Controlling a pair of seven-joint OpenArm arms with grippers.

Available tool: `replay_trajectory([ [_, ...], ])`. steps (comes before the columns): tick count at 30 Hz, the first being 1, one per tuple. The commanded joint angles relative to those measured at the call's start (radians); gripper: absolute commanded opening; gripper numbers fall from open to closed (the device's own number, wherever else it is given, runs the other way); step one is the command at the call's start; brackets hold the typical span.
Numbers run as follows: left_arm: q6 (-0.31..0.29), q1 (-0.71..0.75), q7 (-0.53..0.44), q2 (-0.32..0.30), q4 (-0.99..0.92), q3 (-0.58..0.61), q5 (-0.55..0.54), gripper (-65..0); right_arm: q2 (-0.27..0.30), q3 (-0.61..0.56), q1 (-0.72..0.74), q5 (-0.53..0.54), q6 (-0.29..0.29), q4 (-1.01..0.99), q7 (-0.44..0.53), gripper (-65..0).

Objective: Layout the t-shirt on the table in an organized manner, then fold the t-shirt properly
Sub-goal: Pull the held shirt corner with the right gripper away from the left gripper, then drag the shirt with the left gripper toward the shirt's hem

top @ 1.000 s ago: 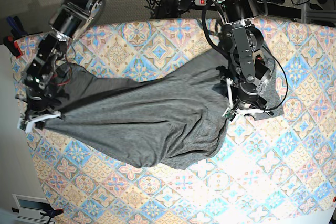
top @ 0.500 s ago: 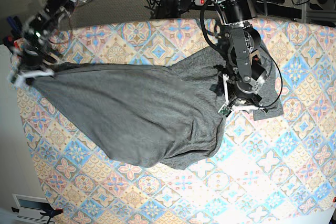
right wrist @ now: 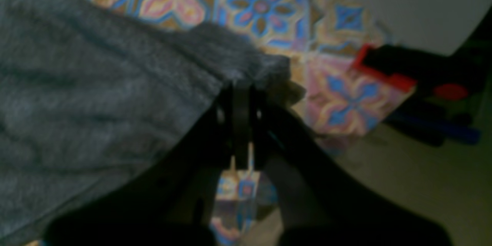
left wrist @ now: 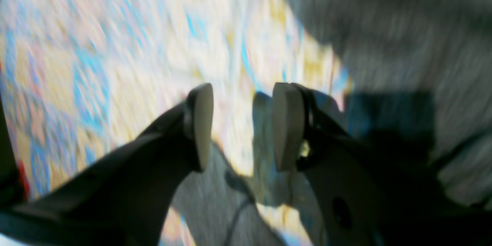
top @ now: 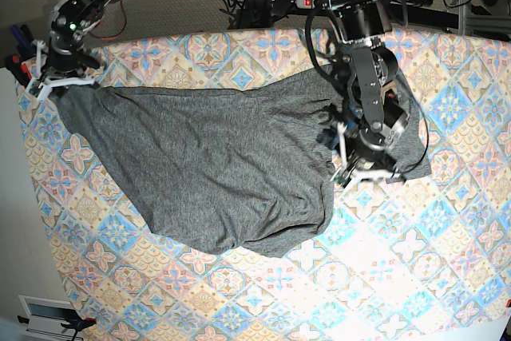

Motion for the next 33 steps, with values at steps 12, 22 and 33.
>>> replay_trajectory([
  [12,0.009,-0.27,-0.076,0.042,-0.31,0.015,-0.011,-39.7,0.013,0.018,-0.057,0.0,-0.109,0.021,0.027,-65.0],
  [22,0.009,-0.261,-0.076,0.026,-0.498,0.009,-0.001,-40.0,0.013,0.018,-0.054,0.0,-0.109,0.017,0.027,-65.0],
  [33,0.009,-0.014,-0.076,-0.214,-0.495,0.009,-0.01,-40.0,0.014,0.018,-0.052,0.0,-0.109,0.013,0.023,-65.0],
])
